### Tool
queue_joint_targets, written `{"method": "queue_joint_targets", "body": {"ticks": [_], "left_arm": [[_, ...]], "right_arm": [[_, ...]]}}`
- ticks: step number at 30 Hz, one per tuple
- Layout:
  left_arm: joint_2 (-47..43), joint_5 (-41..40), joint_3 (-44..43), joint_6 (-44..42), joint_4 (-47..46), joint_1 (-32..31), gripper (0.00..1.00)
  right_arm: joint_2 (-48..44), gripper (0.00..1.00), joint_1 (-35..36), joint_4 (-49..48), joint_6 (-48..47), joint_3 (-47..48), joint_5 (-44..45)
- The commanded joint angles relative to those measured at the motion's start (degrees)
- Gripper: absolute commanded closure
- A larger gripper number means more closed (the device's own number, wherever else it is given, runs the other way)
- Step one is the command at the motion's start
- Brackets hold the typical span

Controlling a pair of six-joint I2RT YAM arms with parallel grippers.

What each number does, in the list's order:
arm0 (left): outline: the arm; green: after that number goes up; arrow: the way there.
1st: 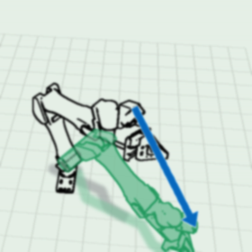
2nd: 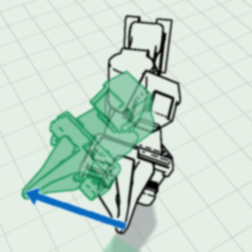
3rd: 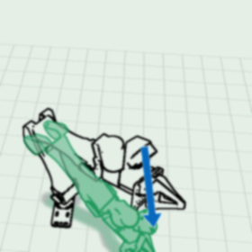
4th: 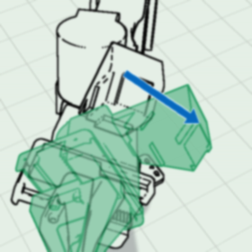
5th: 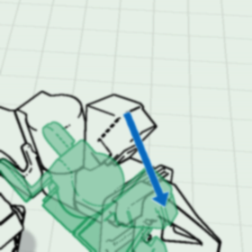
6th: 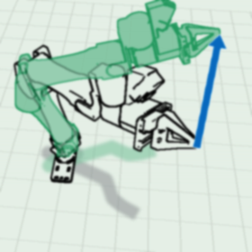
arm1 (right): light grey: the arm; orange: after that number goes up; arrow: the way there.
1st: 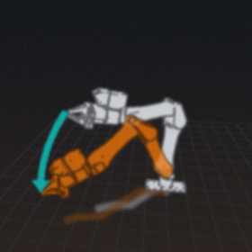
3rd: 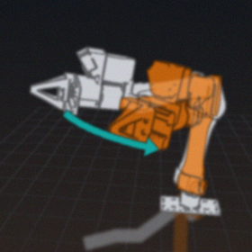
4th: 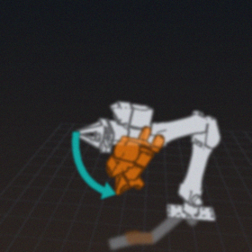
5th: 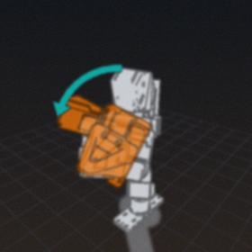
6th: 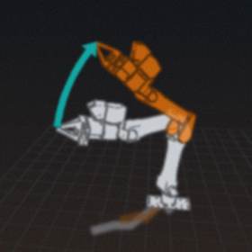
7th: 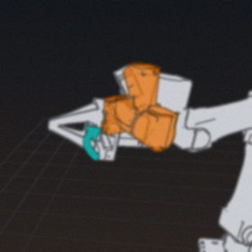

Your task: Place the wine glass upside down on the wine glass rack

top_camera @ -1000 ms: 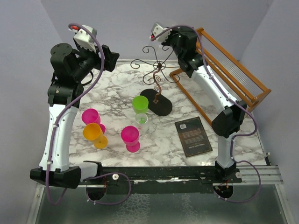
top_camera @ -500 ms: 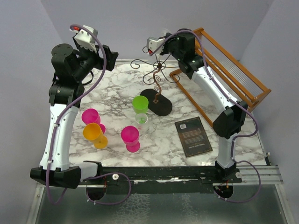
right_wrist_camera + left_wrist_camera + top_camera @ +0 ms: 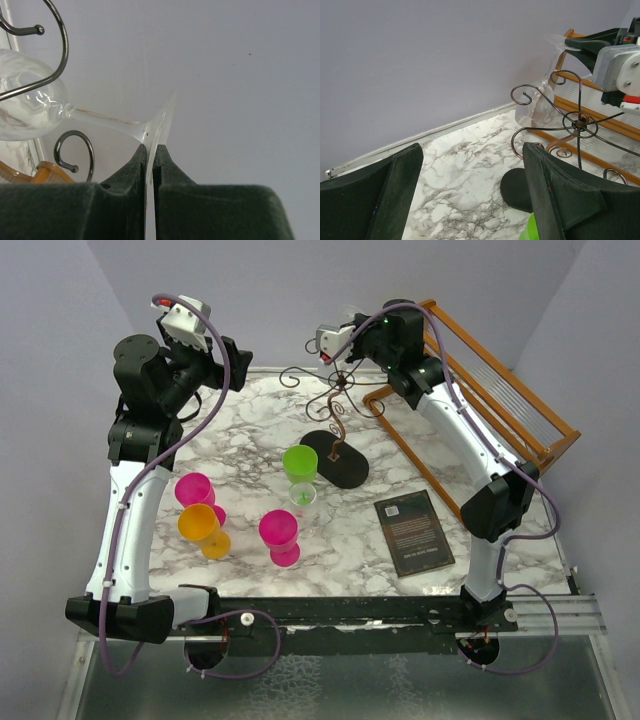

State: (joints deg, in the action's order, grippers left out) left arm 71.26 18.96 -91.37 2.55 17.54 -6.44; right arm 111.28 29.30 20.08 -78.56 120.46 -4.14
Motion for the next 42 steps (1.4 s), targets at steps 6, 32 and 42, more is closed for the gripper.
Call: {"method": "queue_joint_targets", "body": {"ticks": [6, 32, 42], "left_arm": [[-0.25, -1.30, 1.18, -1.04, -2.37, 0.11, 0.16], [-0.33, -1.12, 1.80, -1.14, -2.88, 0.13, 0.16], [-1.06, -0.77, 2.62, -1.14, -3.15, 0.11, 0.16]], "right_arm": [[-6.04, 0.99, -0.03, 1.26, -5.38, -3.56, -0.51], [-11.76, 0.99, -0.03, 2.15, -6.62, -11.10, 3.17], [-11.24, 0.99, -0.32, -2.00, -7.31, -12.49, 8.31]]}}
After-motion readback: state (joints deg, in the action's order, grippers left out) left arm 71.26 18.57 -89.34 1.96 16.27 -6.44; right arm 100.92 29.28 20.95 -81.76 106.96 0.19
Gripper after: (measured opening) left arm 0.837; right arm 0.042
